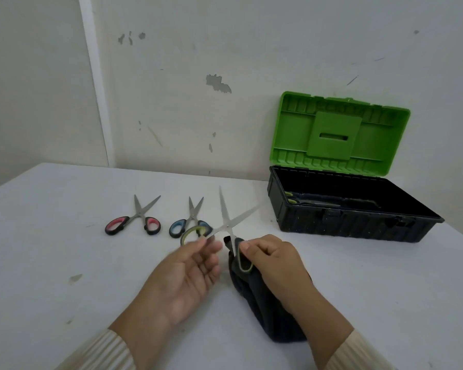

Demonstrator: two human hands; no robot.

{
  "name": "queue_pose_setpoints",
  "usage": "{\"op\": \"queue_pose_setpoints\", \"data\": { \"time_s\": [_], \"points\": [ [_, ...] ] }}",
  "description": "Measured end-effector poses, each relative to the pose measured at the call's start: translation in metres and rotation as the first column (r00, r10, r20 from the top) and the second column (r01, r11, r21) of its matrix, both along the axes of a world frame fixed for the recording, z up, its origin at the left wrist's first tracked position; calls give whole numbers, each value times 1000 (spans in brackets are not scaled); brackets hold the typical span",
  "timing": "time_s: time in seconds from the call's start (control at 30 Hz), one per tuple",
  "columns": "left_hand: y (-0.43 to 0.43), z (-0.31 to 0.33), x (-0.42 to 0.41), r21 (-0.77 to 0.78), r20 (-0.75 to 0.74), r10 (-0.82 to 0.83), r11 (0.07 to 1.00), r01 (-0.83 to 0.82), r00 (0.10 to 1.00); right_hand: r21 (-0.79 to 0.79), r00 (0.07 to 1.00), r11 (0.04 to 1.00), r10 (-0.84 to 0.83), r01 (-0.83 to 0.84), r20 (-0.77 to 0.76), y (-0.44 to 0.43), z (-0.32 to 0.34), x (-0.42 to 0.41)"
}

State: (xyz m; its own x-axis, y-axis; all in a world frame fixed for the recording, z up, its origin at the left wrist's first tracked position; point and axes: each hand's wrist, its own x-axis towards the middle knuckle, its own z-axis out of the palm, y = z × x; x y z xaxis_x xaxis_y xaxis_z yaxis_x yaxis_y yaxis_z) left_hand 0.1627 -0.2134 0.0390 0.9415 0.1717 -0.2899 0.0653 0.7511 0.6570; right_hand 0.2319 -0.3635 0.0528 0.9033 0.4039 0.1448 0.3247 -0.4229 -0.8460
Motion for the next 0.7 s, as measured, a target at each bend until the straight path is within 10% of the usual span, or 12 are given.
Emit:
{"op": "queue_pose_setpoints", "data": {
  "time_s": [0.2,0.43,0.57,0.7],
  "points": [
    [-9,-7,4,125,-27,15,992,-11,1000,-291,944,935,265,-202,197,10,-2,-16],
    [1,0,-1,493,-113,139,868,-66,984,88,942,975,-218,202,256,-25,8,25],
    [-8,0,-1,587,-198,45,806,82,979,277,929,951,-220,136,299,-29,16,23],
    [-16,-4,-2,722,-167,19,683,110,986,-241,806,965,226,-107,547,-5,9,0]
  ]
}}
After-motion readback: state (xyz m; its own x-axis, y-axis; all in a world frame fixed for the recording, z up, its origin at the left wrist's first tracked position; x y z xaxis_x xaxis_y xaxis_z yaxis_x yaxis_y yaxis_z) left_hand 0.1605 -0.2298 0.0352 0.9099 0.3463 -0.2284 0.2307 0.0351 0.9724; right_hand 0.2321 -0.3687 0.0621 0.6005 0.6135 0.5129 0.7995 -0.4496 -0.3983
